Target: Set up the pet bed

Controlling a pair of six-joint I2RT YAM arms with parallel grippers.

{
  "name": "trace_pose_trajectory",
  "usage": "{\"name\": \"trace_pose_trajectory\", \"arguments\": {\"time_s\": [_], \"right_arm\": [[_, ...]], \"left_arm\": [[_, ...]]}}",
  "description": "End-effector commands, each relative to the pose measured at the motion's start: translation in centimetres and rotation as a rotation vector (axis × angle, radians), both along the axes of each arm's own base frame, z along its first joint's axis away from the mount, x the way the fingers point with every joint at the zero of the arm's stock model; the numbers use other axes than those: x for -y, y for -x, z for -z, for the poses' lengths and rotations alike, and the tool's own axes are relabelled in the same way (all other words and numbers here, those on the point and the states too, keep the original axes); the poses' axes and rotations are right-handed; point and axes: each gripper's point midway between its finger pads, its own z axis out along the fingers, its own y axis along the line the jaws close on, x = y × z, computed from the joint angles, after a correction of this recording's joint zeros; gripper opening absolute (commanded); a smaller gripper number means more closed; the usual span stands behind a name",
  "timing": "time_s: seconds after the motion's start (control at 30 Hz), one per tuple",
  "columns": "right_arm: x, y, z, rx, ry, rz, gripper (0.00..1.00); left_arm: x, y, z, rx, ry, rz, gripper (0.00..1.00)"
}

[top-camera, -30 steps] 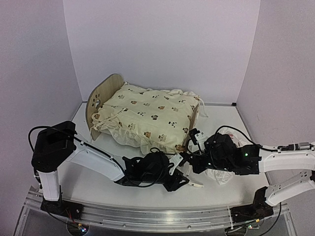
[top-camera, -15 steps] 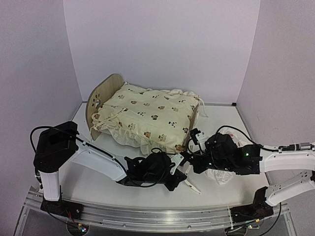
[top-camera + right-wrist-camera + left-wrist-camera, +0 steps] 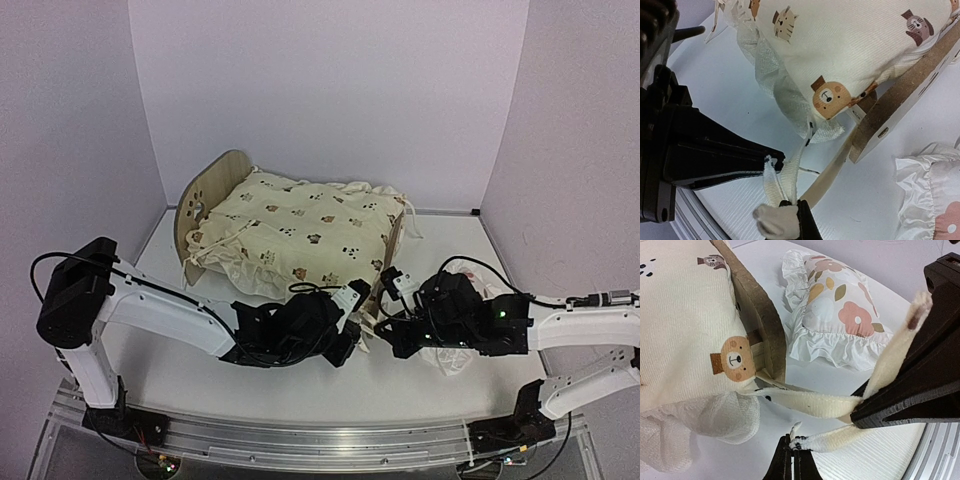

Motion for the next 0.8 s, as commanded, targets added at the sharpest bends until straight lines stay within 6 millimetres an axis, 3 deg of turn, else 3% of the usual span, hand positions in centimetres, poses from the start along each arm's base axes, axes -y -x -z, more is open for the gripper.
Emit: {"name": "trace_pose_trajectory", "arguments": {"time_s": [0.0, 0.3, 0.53, 0.77], "right_arm": [[-0.8, 0.6, -1.4, 0.006, -0.036, -0.057, 0.0], [-0.7, 0.6, -1.8, 0.02, -0.039, -0.066, 0.0], [-0.1, 0.6, -2.9, 0.069, -0.05, -0.066, 0.0], [-0.4, 1.3, -2.0, 0.038, -0.033, -0.114, 0.0]], "left_arm": [[0.9, -1.4, -2.8, 0.092, 0.018, -0.035, 0.0], [3.0, -1.6, -3.4, 0.063, 0.064, 0.026, 0.0], [3.3, -1.3, -1.5, -0.053, 0.077, 0.099, 0.0], [3.3, -2.1, -1.8, -0.066, 0.105, 0.103, 0.0]]}}
